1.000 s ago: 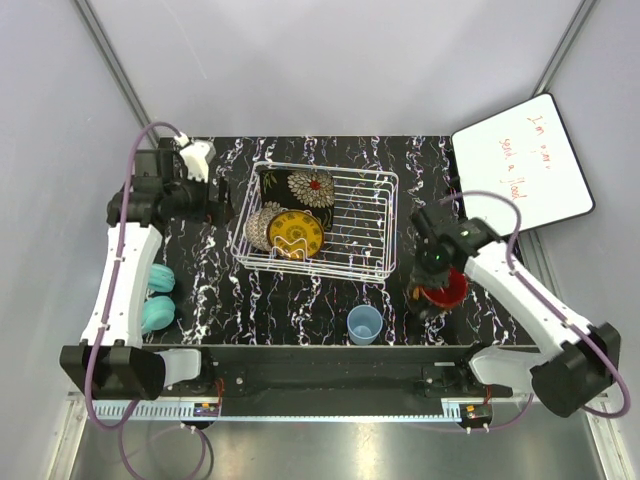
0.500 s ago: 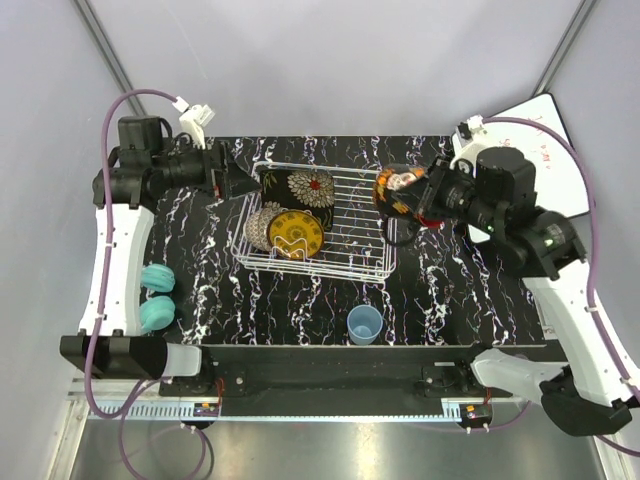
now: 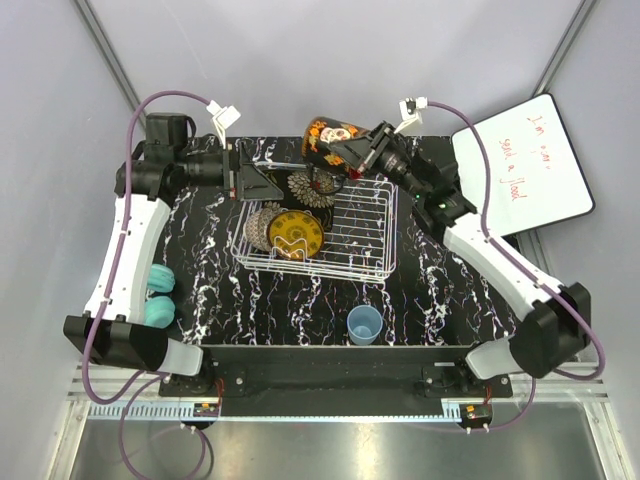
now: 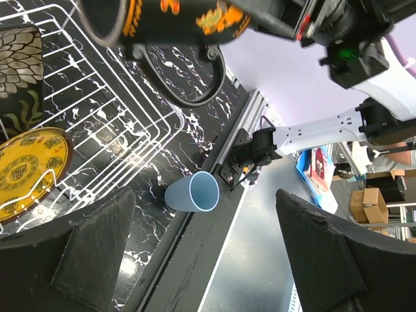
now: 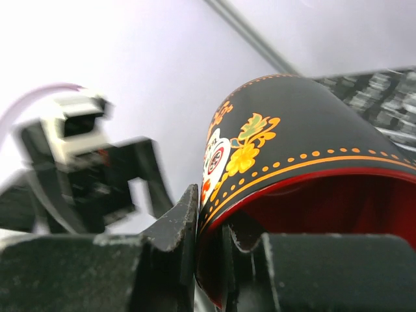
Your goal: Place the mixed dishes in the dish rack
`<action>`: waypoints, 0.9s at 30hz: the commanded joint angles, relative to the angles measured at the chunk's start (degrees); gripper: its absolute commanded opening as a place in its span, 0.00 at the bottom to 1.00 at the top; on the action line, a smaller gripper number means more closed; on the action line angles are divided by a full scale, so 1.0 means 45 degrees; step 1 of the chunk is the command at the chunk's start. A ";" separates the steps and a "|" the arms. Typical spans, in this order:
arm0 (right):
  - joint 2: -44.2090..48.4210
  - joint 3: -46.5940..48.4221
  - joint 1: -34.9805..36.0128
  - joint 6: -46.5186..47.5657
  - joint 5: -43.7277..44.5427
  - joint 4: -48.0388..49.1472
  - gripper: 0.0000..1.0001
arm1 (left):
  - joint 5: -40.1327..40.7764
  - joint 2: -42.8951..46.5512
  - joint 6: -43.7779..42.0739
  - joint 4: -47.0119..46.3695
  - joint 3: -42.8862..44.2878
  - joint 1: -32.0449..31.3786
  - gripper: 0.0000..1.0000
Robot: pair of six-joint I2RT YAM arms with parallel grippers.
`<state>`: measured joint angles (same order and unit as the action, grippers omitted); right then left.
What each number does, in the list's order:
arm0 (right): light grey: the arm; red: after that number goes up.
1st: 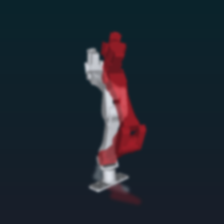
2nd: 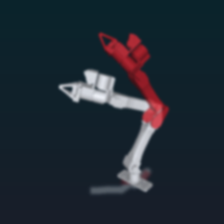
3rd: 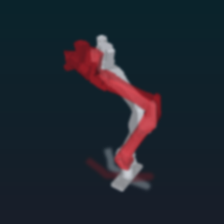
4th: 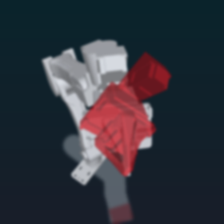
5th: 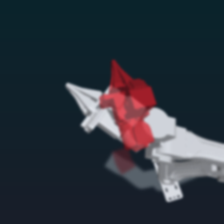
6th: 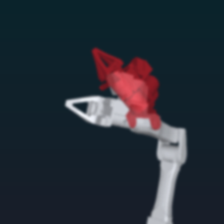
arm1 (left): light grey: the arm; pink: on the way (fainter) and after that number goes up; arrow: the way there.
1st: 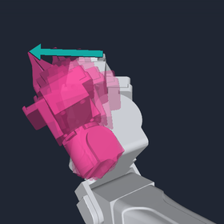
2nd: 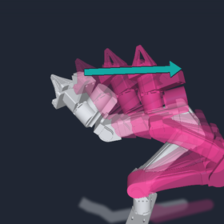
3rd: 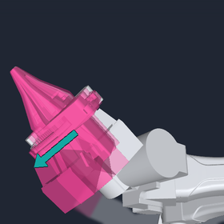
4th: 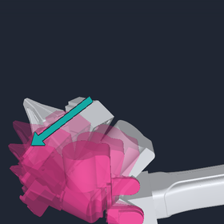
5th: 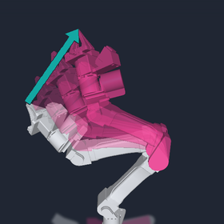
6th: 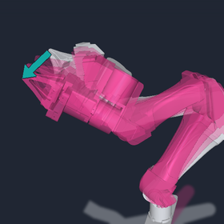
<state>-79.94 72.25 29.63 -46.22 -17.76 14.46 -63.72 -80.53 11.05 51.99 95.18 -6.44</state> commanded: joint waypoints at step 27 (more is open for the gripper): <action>-0.3716 0.2479 0.2360 -0.5061 -0.0468 0.9872 0.00 | 0.1720 -0.0795 0.4048 -0.4910 0.0451 -0.1343 0.83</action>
<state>-95.13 77.32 36.84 -65.91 -18.90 45.45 -55.55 -84.07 26.00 36.67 95.24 -11.05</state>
